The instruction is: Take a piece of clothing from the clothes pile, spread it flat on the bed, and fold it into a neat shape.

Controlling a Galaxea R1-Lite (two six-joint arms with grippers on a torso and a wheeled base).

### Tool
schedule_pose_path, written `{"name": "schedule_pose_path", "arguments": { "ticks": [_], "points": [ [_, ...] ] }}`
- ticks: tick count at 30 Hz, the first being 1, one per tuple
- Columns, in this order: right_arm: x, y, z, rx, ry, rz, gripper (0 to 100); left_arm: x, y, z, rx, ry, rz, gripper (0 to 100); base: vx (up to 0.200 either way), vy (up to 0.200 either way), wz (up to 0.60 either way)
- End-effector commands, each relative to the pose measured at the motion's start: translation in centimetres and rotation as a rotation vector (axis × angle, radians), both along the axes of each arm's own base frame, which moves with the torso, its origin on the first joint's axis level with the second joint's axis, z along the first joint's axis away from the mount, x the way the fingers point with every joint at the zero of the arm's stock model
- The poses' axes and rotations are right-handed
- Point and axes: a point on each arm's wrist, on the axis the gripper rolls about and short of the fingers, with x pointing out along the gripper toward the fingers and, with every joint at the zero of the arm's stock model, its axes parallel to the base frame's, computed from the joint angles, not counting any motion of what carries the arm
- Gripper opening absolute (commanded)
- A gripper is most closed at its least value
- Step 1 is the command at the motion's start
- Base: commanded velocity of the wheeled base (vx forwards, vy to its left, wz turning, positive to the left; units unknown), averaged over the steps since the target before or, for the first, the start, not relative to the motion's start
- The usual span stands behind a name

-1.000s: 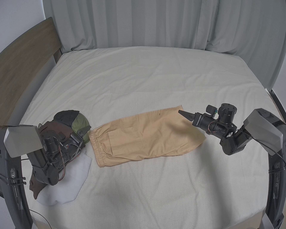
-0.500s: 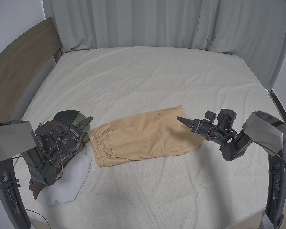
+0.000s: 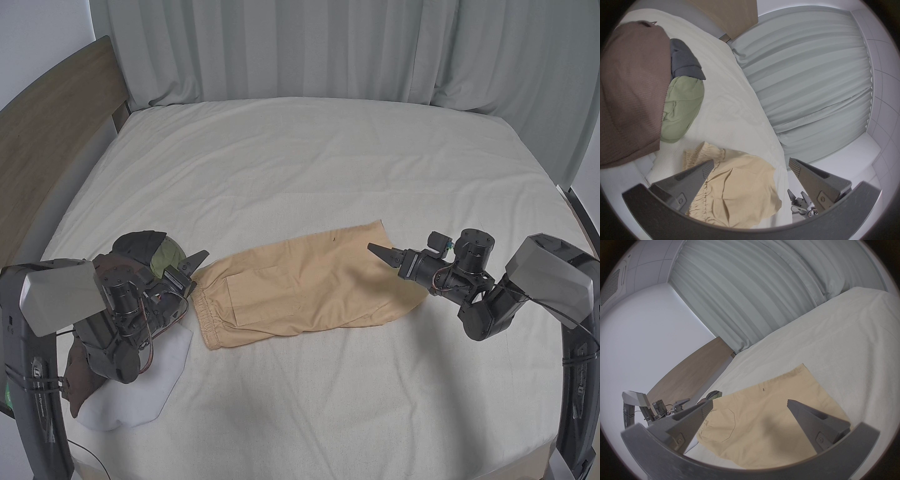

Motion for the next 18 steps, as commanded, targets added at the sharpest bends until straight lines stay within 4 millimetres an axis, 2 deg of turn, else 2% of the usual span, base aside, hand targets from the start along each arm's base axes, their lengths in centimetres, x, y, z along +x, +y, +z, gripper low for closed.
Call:
{"name": "schedule_pose_path", "arguments": {
  "ticks": [1,10,18],
  "points": [
    [-0.3,0.2,-0.2,-0.003,0.011,0.006,100,0.6,0.0,-1.9,0.000,0.036,0.008,100,0.000,0.000,0.00],
    [-1.0,0.5,-0.7,-0.004,0.012,0.016,100,0.7,0.1,-3.2,0.006,0.067,0.016,100,0.000,0.000,0.00],
    [-1.2,0.7,-0.6,-0.005,-0.003,0.021,100,0.7,0.1,-2.8,0.007,0.052,0.015,100,0.000,0.000,0.00]
  ]
}}
